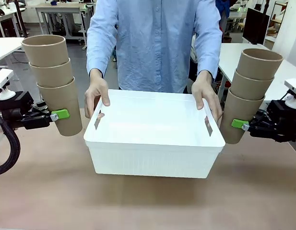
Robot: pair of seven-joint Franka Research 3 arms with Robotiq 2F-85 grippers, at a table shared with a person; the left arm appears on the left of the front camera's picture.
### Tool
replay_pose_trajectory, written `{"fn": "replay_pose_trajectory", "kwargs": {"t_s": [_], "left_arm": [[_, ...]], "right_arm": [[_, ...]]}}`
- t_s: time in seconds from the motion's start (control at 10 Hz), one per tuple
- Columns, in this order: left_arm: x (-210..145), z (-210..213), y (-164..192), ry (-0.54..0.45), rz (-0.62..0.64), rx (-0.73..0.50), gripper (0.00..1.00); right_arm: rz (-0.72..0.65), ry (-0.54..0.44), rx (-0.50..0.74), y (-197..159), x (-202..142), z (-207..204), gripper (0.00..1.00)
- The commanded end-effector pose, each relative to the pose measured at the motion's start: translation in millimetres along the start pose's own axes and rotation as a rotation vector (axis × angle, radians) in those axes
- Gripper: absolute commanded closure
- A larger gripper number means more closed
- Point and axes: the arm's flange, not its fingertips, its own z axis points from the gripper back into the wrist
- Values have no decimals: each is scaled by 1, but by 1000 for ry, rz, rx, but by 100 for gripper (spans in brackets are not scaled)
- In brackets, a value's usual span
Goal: Stack the cups and store them in the basket.
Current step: Place the stack of Reusable plastic cups into the Pantry Basket.
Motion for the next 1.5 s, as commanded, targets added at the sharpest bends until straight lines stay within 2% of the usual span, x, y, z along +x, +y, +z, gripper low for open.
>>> {"fn": "replay_pose_trajectory", "kwargs": {"t_s": [0.0, 1.4], "left_arm": [[3, -1, -1, -6, -17, -6, 14], [3, -1, -1, -6, -17, -6, 14]], "right_arm": [[10, -2, 0, 0, 3, 0, 15], [10, -2, 0, 0, 3, 0, 15]]}}
